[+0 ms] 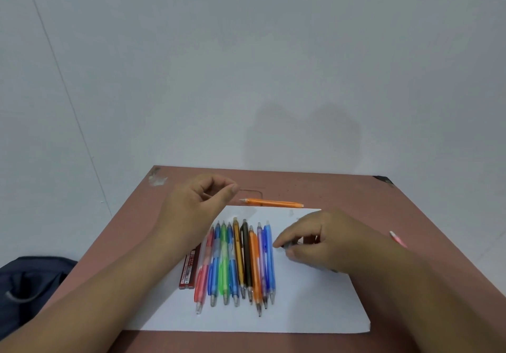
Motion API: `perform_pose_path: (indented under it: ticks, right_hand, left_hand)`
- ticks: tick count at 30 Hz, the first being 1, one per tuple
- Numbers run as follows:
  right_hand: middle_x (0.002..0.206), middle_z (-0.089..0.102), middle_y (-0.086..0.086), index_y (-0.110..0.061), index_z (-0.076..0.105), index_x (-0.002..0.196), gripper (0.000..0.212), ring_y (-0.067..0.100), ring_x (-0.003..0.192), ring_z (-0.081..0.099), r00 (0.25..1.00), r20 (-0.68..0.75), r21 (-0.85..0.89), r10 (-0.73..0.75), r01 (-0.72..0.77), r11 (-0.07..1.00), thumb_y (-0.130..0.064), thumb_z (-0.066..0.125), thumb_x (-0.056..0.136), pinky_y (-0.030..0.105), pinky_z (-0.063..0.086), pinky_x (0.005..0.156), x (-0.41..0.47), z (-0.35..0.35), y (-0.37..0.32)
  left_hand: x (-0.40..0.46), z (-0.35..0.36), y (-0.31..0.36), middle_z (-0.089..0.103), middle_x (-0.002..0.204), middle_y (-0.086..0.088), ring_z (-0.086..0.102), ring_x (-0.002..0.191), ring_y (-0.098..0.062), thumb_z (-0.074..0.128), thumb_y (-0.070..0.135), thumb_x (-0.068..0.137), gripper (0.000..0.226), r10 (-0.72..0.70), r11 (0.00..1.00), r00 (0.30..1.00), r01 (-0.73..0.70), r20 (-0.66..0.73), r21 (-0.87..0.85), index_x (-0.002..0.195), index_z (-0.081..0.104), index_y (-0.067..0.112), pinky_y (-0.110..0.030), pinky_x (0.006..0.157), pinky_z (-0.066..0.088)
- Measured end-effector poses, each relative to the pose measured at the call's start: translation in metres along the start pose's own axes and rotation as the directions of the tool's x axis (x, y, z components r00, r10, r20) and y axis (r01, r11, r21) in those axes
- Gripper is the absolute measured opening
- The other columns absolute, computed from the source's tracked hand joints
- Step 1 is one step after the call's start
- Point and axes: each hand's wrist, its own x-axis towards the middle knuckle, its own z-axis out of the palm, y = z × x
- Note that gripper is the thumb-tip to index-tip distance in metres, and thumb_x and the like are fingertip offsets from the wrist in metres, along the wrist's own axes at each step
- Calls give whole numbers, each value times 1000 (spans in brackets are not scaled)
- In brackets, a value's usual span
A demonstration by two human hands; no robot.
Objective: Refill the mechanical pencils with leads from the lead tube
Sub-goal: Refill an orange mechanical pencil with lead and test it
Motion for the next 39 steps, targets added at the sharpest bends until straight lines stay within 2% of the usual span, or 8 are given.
perform_pose_path:
  ticks: [6,11,19,24,28,32,35,39]
  right_hand:
    - [97,65,-28,-37,75,113,22,-2,97,59,985,-165,-82,-54,41,996,-43,62,96,23,56,83,3,3,7]
    - [86,62,-24,-36,69,118,25,9,81,59,766,-618,-89,-178,157,984,-37,69,93,17,51,67,6,14,4]
    - [83,64,-12,-22,76,97,11,9,76,57,645,-689,-221,-331,248,943,-29,69,93,26,48,67,14,23,3]
    - [83,63,-15,-25,74,91,4,6,75,56,656,-716,-151,-239,189,970,-22,71,92,14,43,66,11,17,3]
    - [77,64,-16,-29,74,85,11,8,74,60,641,-768,113,23,101,988,-20,72,90,15,48,63,8,9,7]
    - [77,70,-15,-35,74,83,9,5,74,65,670,-676,442,308,34,896,-30,71,90,27,58,66,8,3,14]
    - [77,71,-15,-34,74,82,8,6,75,66,667,-653,504,359,29,863,-31,72,89,36,61,71,8,1,17]
    - [76,71,-13,-34,74,83,6,9,77,68,659,-650,533,378,40,845,-31,72,88,44,61,73,9,0,21]
  left_hand:
    - [0,-1,3,66,81,33,61,84,9,63,47,87,3,98,986,992,-108,79,130,86,64,45,-5,61,46]
    - [4,0,8,58,80,38,61,82,6,44,68,84,37,324,864,922,-379,211,332,97,69,45,-20,66,53]
    - [4,11,12,58,85,43,61,84,7,55,58,89,26,487,799,840,-539,238,267,100,72,42,-25,69,54]
    - [10,9,24,62,98,35,56,97,17,66,59,75,40,277,914,896,-357,348,193,112,54,55,-7,72,46]
    - [37,14,21,63,105,29,57,94,13,67,47,88,38,93,932,904,-226,418,282,125,56,46,-9,70,41]
    - [65,42,6,64,125,14,58,106,-2,65,38,94,35,15,828,886,-271,463,491,129,62,34,-18,85,43]
    - [75,59,-2,61,131,16,57,113,-5,60,36,97,35,-1,714,826,-393,563,579,131,62,35,-28,100,46]
    - [80,66,-6,64,119,14,53,100,-3,51,36,100,30,24,579,786,-515,618,632,128,64,39,-29,95,49]
